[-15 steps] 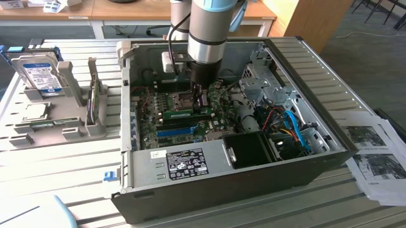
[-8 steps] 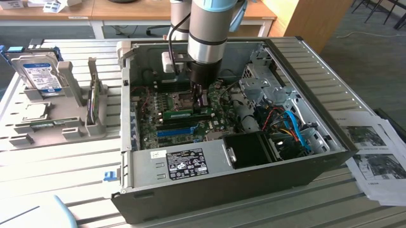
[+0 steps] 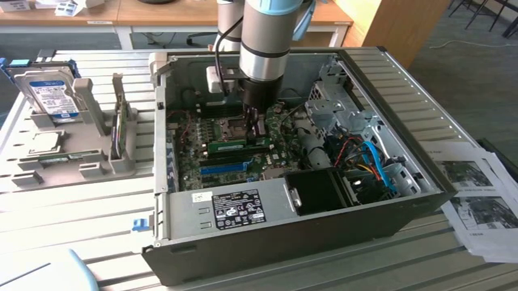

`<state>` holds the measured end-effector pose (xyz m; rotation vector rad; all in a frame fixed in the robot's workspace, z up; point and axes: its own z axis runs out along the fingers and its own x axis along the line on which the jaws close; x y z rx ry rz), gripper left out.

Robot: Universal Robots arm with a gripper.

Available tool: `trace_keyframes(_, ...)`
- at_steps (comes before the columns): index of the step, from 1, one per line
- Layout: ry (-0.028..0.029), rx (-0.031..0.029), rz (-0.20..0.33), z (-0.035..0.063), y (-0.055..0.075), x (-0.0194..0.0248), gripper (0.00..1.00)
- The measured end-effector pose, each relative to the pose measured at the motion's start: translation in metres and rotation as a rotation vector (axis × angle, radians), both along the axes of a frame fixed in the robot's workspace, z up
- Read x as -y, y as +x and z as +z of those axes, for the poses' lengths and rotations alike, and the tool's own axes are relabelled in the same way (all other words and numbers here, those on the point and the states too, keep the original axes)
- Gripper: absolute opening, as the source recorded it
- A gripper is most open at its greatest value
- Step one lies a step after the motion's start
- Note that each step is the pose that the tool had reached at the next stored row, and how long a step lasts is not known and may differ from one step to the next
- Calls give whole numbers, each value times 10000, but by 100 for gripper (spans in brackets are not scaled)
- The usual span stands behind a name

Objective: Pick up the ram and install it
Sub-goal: 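Insert the ram into the slot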

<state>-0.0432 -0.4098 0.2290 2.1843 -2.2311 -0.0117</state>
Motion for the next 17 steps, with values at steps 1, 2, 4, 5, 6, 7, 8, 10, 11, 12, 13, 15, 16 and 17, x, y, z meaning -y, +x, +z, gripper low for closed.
trace_keyframes(1,0,0,-1,0,2,0,11)
trace_keyframes(2,0,0,0,0,3,0,11)
trace_keyframes(4,-1,0,0,0,4,0,11)
trace_keyframes(5,0,0,0,0,4,0,11)
trace_keyframes(6,-1,0,0,-1,4,0,11)
trace_keyframes(7,-1,0,0,-4,4,0,11)
trace_keyframes(8,-1,0,0,-6,4,0,11)
trace_keyframes(10,-3,2,0,-10,4,0,11)
trace_keyframes(11,-3,2,1,-11,4,0,11)
trace_keyframes(12,-1,2,0,-13,4,0,11)
trace_keyframes(13,-1,2,1,-14,4,0,11)
trace_keyframes(15,-1,3,0,-14,4,0,11)
trace_keyframes(16,-1,2,0,-14,4,0,11)
trace_keyframes(17,-1,2,0,-14,4,0,11)
